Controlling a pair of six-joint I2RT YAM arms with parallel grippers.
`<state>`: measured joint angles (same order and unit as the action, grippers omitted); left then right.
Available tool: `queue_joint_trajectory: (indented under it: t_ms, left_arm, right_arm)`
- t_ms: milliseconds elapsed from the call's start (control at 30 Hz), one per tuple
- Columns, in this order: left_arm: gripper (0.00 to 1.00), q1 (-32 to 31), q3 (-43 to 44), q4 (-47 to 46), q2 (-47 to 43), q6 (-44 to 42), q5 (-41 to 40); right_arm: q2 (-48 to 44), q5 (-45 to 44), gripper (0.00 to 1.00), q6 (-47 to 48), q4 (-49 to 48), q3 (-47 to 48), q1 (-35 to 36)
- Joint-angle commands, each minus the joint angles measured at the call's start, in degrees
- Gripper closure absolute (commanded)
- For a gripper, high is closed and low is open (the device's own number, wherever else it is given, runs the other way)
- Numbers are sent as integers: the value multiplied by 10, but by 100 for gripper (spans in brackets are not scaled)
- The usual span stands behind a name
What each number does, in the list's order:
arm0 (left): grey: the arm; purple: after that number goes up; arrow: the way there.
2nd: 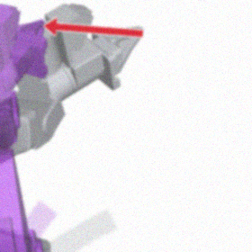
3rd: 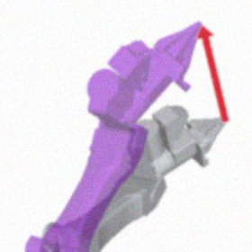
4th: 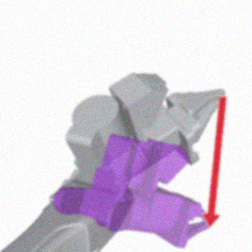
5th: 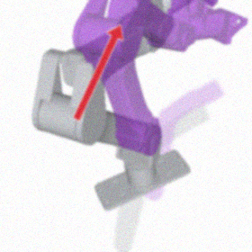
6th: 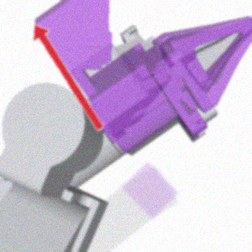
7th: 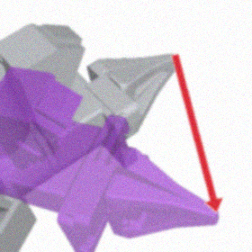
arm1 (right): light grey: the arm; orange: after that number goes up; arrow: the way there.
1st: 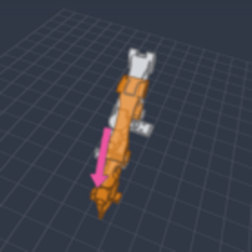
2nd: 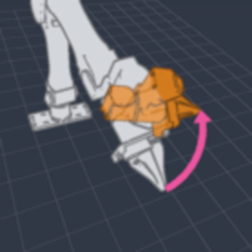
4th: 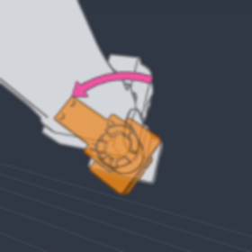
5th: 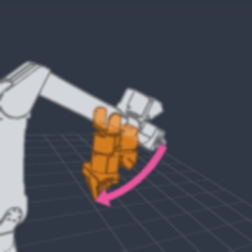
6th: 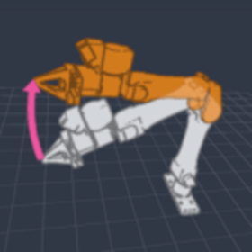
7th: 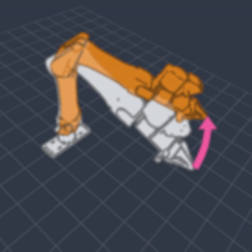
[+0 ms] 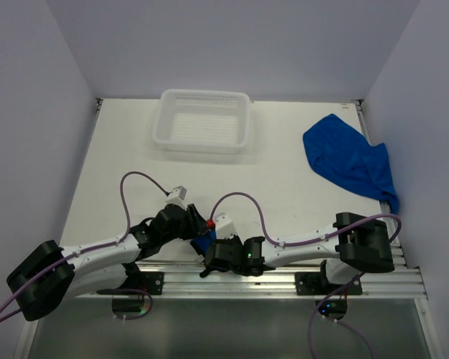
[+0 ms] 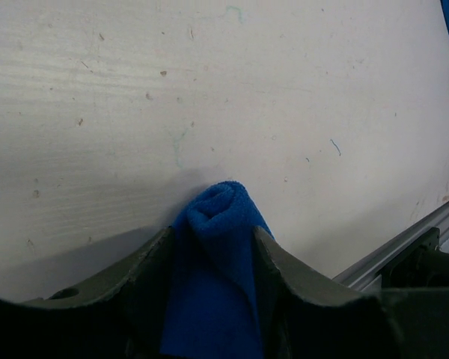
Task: Roll the towels
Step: Roll the towel
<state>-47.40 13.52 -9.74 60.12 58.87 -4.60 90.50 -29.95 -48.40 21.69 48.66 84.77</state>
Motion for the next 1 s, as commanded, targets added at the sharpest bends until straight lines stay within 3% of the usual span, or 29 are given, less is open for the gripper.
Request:
queue_joint_trajectory:
  t_ms: [0,533,967]
  left_arm:
    - [51,1,39,66,-33,-17,-12]
    - [49,1,16,38,8,-8,13]
    - [64,0,-9,-21,80,-12,1]
  right_arm:
    - [16,-10,78,-21,39,1,6]
    - [8,-21,78,-28,34,-3,6]
    - [-9,-20,78,-34,41,-8,6]
